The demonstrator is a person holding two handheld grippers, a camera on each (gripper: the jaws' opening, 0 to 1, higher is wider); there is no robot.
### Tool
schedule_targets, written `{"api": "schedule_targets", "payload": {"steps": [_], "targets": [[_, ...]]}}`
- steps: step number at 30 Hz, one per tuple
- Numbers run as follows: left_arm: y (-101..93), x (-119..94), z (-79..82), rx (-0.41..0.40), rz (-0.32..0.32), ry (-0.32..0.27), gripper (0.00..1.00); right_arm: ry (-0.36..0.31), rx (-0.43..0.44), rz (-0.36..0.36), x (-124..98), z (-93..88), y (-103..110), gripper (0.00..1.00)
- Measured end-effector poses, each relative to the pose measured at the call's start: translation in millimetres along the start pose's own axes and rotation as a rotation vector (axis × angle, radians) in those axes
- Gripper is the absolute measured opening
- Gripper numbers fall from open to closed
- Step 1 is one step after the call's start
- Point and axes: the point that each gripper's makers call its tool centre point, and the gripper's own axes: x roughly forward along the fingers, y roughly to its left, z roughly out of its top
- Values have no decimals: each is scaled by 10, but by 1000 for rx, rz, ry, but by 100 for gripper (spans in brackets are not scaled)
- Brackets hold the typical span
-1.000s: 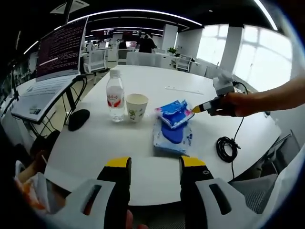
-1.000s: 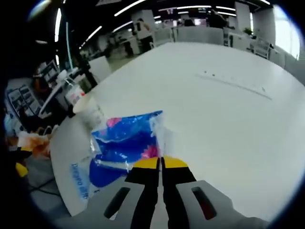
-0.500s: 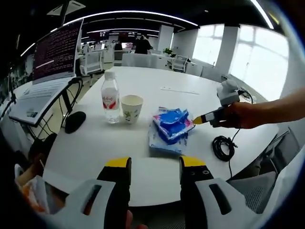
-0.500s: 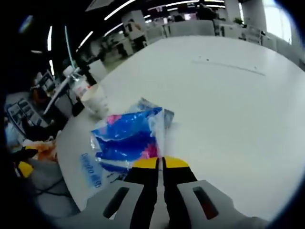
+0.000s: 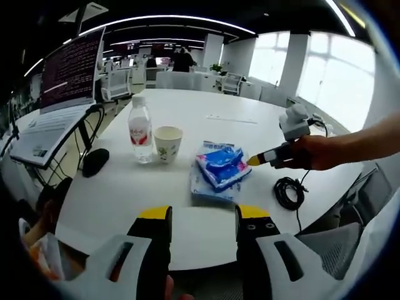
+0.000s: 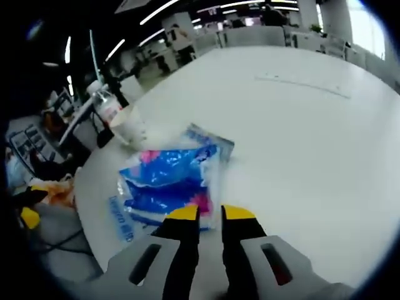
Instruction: Arrange the tabletop items into an orderly group along one side of the table until the central work area is clear of visible clutter.
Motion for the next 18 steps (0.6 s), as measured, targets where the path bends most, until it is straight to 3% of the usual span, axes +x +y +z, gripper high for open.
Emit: {"api": "schedule_targets", "payload": {"steps": [5,9,18], "targets": [[-27,-12,0,2,-5,0,39,19,-18,4,51,-32,46,10],[-30,-17,-17,-1,-8,1,39,34,-39,17,32,-59,33,1],[-48,8,-35,-24,-23,4,40,-26,90,-6,-189,-137,-233,0]]}}
